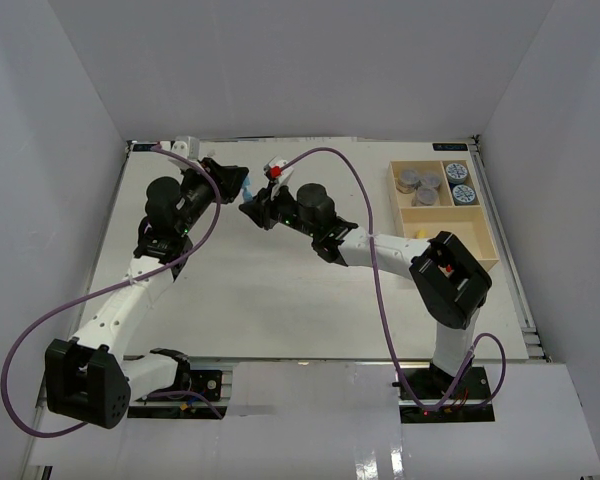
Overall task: Sort the stationery into containers
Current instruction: Close the pen cap on the pen.
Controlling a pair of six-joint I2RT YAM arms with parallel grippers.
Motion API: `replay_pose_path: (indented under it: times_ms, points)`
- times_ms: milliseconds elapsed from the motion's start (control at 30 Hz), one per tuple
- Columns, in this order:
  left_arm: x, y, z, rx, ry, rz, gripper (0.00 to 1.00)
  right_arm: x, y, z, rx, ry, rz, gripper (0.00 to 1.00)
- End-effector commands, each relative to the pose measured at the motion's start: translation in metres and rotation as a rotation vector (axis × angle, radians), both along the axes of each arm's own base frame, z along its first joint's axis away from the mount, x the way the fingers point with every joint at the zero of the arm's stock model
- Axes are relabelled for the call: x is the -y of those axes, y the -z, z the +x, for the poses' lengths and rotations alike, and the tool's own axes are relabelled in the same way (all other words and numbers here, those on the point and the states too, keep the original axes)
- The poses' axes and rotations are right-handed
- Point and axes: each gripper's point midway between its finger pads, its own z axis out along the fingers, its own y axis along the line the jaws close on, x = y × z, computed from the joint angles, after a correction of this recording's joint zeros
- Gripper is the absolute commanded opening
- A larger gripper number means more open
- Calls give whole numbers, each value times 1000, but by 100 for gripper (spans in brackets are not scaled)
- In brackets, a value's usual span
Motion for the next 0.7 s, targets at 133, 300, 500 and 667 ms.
replay_pose_path:
  times_ms: [133, 300, 500, 667]
  points:
    - [2, -6, -6, 39, 22, 13, 14, 7, -48, 3, 64, 26, 89, 8]
    - [3, -1, -4, 31, 23, 6, 15, 8, -54, 1, 71, 20, 97, 8]
    - [1, 1, -3, 43, 9, 7, 15, 8, -54, -3, 61, 3, 109, 8]
    - [-1, 1, -2, 50, -3, 13, 15, 8, -54, -8, 53, -11, 113, 8]
